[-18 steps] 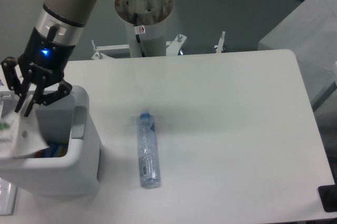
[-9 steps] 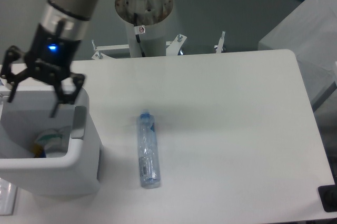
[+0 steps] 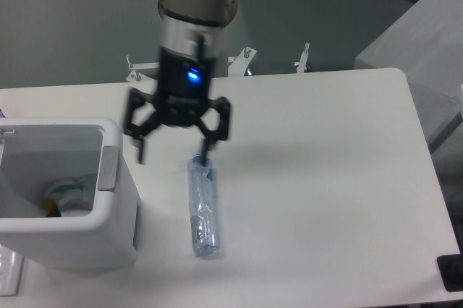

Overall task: Place the trash in the trash can
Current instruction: 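Move the gripper back and lower it onto the clear water bottle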

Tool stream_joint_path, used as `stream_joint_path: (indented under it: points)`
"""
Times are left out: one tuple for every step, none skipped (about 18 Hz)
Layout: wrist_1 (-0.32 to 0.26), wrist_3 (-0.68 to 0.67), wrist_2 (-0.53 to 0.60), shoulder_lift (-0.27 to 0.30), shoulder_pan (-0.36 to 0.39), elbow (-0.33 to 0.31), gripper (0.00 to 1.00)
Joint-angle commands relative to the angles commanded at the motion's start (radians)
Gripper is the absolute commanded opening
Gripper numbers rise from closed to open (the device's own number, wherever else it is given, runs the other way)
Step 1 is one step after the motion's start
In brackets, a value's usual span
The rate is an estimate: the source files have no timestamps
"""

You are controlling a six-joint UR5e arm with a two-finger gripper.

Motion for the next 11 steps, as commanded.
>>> stream_joint_path:
  points:
    - [0.0,0.0,0.003,-0.015,0.002,-0.015,1.0]
    - [0.002,0.006,0.006,-0.034,0.003,-0.029,1.0]
    - [0.002,0.008,0.009,-0.055,0.006,-0.038,1.0]
    - [0.002,0.009,0.012,-0.084,0.006,-0.032,1.0]
    - [0.002,0.009,0.017,-0.113,0.006,-0.025,1.0]
    - [0.002,0.009,0.021,-0.138,0.005,-0.022,1.0]
    - [0.002,0.011,0.035,-0.157,0.005,-0.022,1.0]
    - [0.003,0.011,0.058,-0.175,0.003,-0.022,1.0]
    - [0.005,0.012,0.07,-0.193,0.002,-0.02,1.0]
    - [0.006,0.014,0.078,-0.21,0.002,-0.02,1.0]
    - [0.011,0.014,0.081,-0.229,-0.001,-0.022,1.0]
